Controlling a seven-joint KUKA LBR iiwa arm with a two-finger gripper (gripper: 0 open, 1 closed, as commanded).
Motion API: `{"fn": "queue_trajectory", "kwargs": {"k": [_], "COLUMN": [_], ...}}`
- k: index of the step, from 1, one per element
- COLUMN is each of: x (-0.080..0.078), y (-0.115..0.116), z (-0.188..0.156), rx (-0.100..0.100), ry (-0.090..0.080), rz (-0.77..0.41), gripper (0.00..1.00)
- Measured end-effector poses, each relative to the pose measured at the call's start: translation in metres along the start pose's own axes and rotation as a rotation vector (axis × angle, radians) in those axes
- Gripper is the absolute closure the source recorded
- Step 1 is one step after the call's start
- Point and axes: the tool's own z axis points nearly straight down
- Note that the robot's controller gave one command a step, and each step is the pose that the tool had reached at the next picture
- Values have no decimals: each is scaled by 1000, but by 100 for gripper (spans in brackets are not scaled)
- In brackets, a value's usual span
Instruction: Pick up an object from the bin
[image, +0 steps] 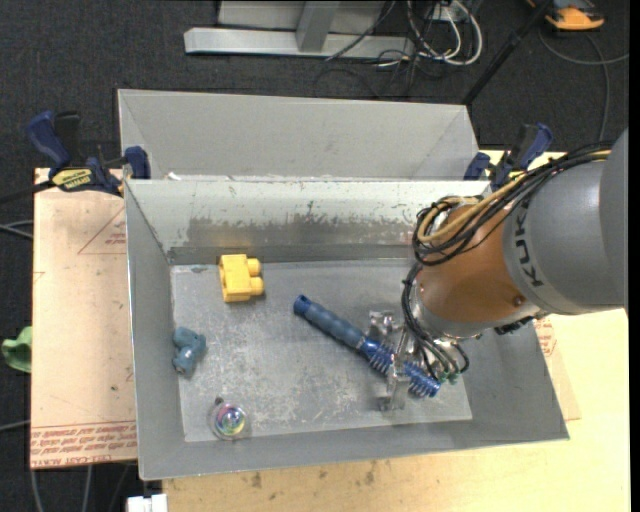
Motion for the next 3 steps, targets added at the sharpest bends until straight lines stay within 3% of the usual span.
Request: {"fn": "queue_trajectory", "kwargs": {"k": [1,2,3], "x": [-1,-3,-4], "y": [0,0,1], "z": [-1,-98,-107], "rx": [0,0,0], "ry": [-3,-8,-1], "rz": [0,-1,-2], "gripper": [100,100,100]}}
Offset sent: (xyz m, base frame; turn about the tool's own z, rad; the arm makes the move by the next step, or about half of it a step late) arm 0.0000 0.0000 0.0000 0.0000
